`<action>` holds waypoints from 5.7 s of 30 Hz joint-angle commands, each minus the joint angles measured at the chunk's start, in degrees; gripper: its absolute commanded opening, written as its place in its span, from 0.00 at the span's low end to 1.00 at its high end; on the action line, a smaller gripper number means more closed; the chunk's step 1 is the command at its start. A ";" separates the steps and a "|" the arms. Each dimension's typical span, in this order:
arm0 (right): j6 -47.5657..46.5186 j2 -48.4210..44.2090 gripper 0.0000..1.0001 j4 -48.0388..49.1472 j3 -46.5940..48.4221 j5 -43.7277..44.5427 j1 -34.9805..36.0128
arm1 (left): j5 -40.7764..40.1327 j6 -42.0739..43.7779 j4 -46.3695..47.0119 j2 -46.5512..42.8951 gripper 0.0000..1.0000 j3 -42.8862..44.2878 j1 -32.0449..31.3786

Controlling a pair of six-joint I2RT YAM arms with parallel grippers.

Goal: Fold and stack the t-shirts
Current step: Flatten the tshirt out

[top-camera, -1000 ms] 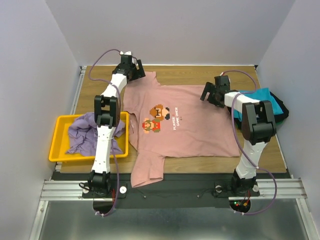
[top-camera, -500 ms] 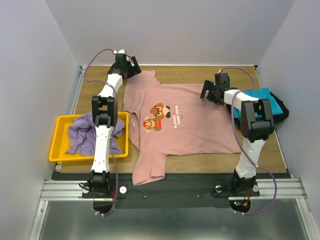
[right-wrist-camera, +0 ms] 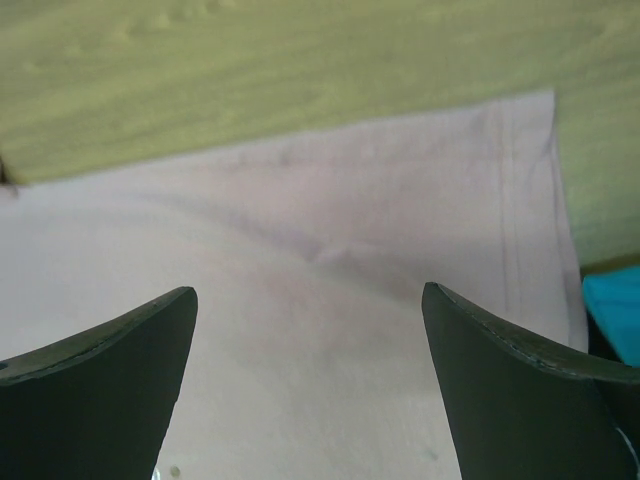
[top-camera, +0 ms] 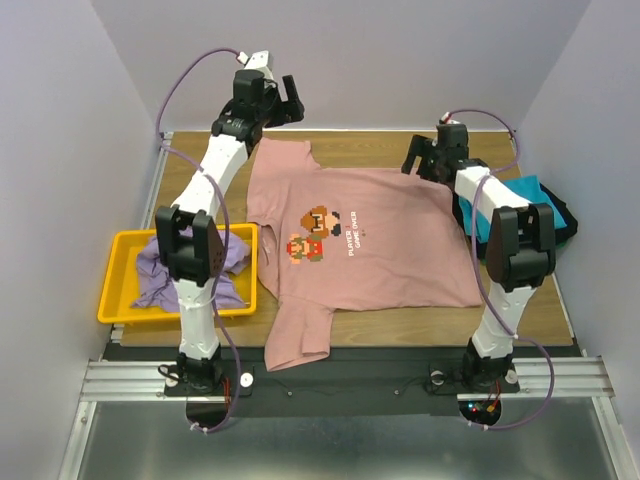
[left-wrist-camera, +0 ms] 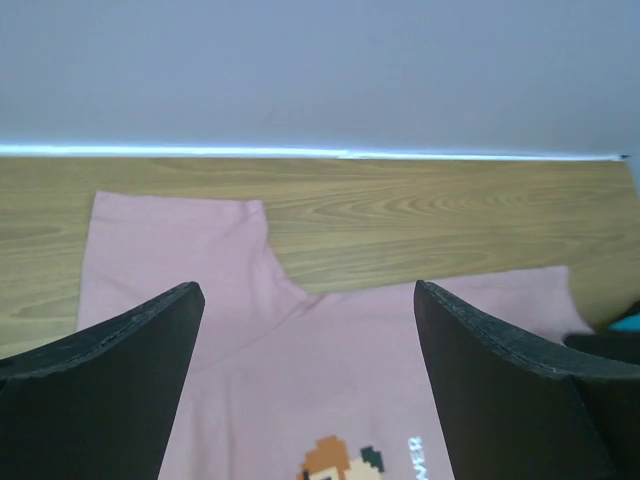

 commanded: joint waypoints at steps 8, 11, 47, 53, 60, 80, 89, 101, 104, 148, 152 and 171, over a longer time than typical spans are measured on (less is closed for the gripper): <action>-1.60 14.44 1.00 -0.56 15.96 7.66 -0.53 | 0.06 -1.18 2.72 -2.89 0.99 -13.46 -1.03; -1.60 17.53 1.00 -1.26 19.57 8.80 -0.79 | -0.11 -1.00 3.51 -1.49 0.99 -14.61 -1.03; -5.82 36.88 1.00 -6.01 39.61 -6.05 -6.06 | 5.16 -5.21 -0.20 34.65 0.99 25.47 7.32; -7.93 30.49 1.00 -6.10 39.88 -7.36 -6.06 | 5.96 -3.21 1.84 27.19 0.99 26.52 6.35; -5.83 10.39 1.00 -6.36 28.66 -9.65 -4.93 | -0.01 0.40 -0.88 4.17 0.99 8.75 2.75; 6.04 -27.11 1.00 7.26 -32.54 -9.14 50.52 | -11.45 -22.80 9.49 -62.12 0.99 -80.52 -16.05; 10.69 -14.28 1.00 9.55 -30.43 -4.48 58.71 | -9.34 -22.62 14.93 -59.86 0.99 -83.43 -17.47; 19.31 -24.91 1.00 9.55 -42.82 1.50 58.71 | -10.57 -24.12 19.24 -39.13 0.99 -80.53 -19.40; 20.46 -25.43 1.00 9.64 -43.79 1.68 58.71 | -10.57 -23.94 18.20 -34.20 0.99 -79.04 -19.49; 18.62 -41.44 1.00 -0.82 -40.98 14.25 41.41 | -22.09 -27.27 -3.26 -38.65 0.98 -68.56 -28.88; 18.17 -39.59 1.00 -0.73 -41.07 14.96 37.62 | -19.98 -32.98 -2.56 -42.43 0.99 -75.86 -32.75; 19.40 -31.50 1.00 -0.65 -45.02 14.34 26.55 | -23.84 -39.76 -7.04 -40.77 0.98 -82.55 -35.05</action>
